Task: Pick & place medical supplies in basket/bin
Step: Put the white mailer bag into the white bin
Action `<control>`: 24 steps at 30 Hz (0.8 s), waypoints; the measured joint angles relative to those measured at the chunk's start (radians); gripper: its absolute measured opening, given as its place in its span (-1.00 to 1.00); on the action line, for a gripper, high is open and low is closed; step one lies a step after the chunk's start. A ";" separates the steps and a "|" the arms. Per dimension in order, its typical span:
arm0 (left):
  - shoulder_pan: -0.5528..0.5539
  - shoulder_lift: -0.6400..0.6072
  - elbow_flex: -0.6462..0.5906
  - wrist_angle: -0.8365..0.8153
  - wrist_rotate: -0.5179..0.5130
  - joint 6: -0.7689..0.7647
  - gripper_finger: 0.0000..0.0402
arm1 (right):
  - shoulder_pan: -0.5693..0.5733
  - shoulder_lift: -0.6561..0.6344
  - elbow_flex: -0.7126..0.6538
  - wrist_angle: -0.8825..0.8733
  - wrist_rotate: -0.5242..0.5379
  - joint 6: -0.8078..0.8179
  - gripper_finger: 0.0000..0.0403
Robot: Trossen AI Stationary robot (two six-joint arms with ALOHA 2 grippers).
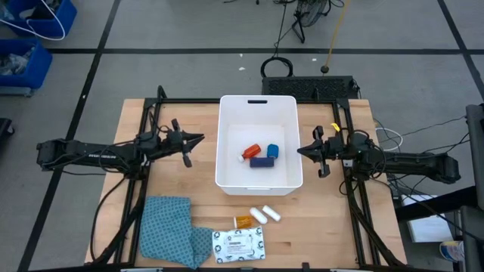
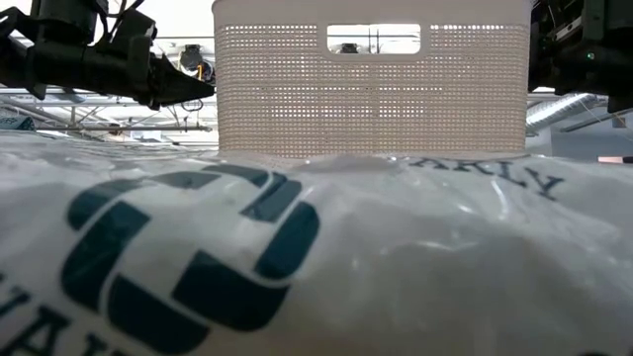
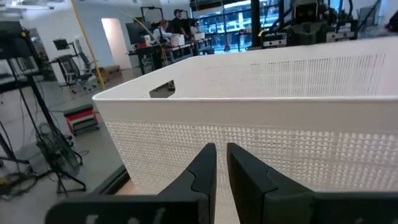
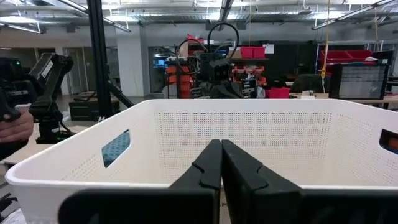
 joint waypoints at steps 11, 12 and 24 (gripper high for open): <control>-0.180 0.000 0.147 -0.132 0.184 -0.048 -0.78 | 0.000 0.000 0.000 0.000 0.001 -0.026 -1.00; -0.218 0.000 0.168 -0.176 0.183 -0.048 -0.78 | 0.000 0.000 0.000 -0.001 0.001 -0.027 -1.00; -0.618 0.002 0.412 -0.509 -0.173 -0.137 -0.78 | 0.000 0.000 0.000 -0.008 0.000 -0.042 -1.00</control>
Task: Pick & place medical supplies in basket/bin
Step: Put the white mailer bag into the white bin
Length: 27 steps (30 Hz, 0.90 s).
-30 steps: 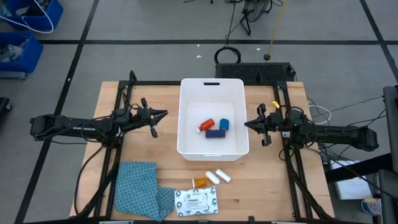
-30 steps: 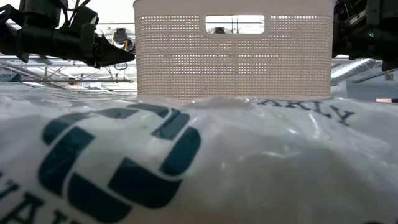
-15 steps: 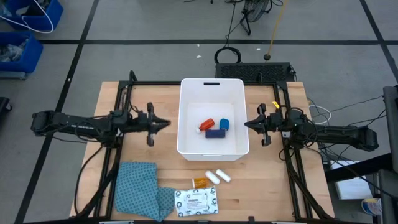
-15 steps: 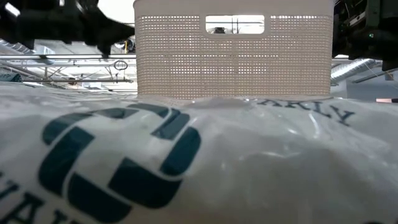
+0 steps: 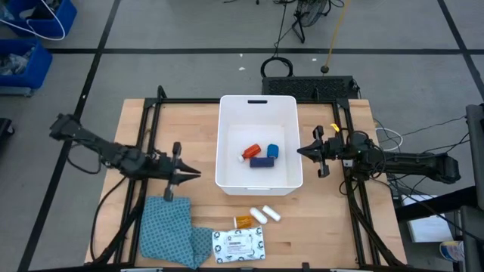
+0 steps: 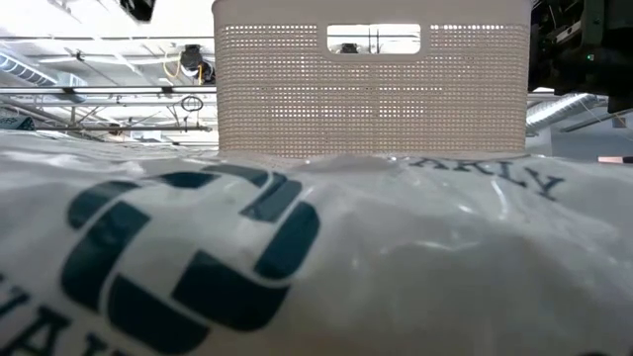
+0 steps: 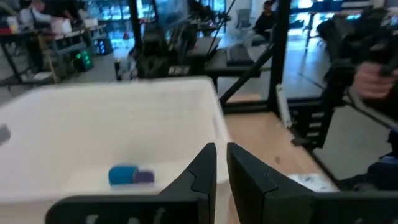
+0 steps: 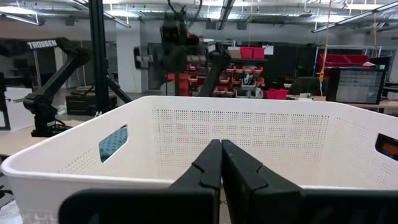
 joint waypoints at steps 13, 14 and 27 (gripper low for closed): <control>-0.162 0.224 0.309 -0.248 -0.103 0.102 -0.78 | 0.000 0.000 0.000 0.000 0.001 -0.013 -1.00; -0.170 0.259 0.319 -0.254 -0.111 0.116 -0.78 | 0.000 0.000 0.000 0.000 0.001 -0.014 -1.00; -0.297 0.646 0.361 -0.108 -0.253 0.248 -0.77 | 0.000 0.000 0.001 0.000 0.002 0.000 -1.00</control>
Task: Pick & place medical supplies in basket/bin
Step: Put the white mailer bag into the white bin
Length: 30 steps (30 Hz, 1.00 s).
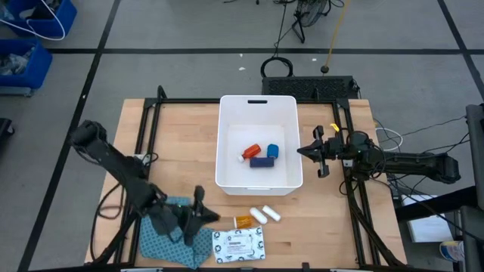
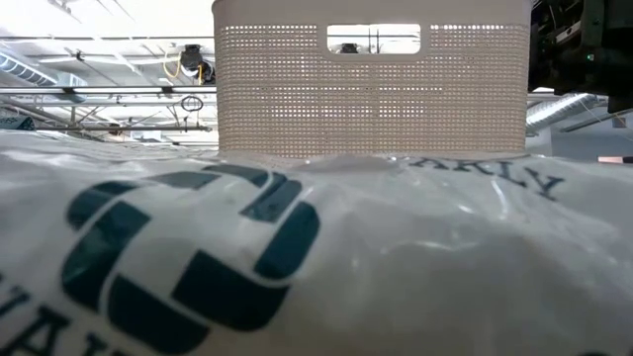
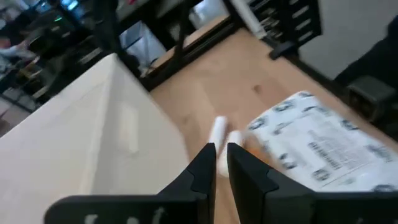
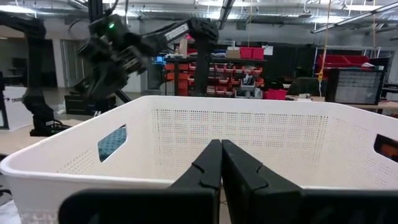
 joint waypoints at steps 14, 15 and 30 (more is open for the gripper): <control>-0.119 0.209 0.006 0.159 -0.079 -0.036 0.20 | 0.000 0.000 0.001 -0.016 -0.002 0.068 -1.00; -0.131 0.219 0.012 0.159 -0.089 -0.029 0.29 | 0.000 0.000 0.001 -0.015 -0.001 0.074 -1.00; -0.207 0.422 0.027 0.117 -0.168 0.104 0.68 | 0.000 0.000 0.001 -0.010 0.003 0.095 -1.00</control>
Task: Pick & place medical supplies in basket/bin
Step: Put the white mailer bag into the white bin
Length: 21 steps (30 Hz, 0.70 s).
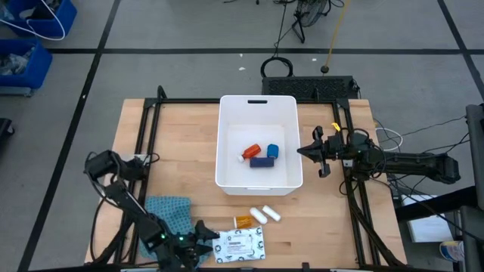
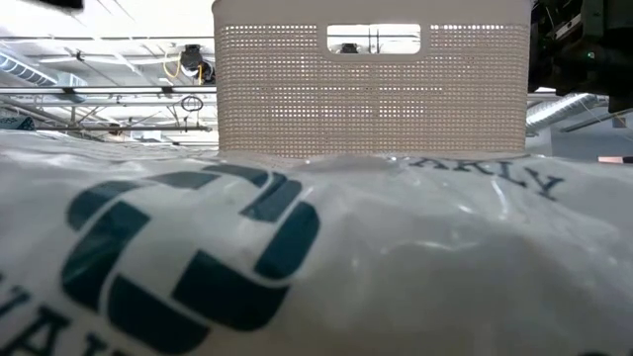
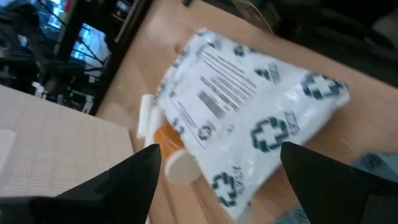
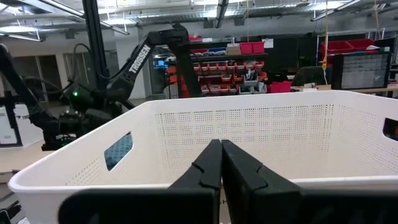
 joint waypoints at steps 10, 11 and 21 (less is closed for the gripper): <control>0.013 0.011 0.000 -0.102 0.054 -0.101 0.68 | 0.000 0.000 0.000 0.002 0.002 0.011 -1.00; 0.021 0.011 0.000 -0.108 0.056 -0.110 0.68 | 0.000 0.000 0.000 0.002 0.002 0.011 -1.00; 0.134 0.011 0.000 -0.098 0.254 -0.158 0.67 | 0.000 0.000 0.000 0.002 0.002 0.009 -1.00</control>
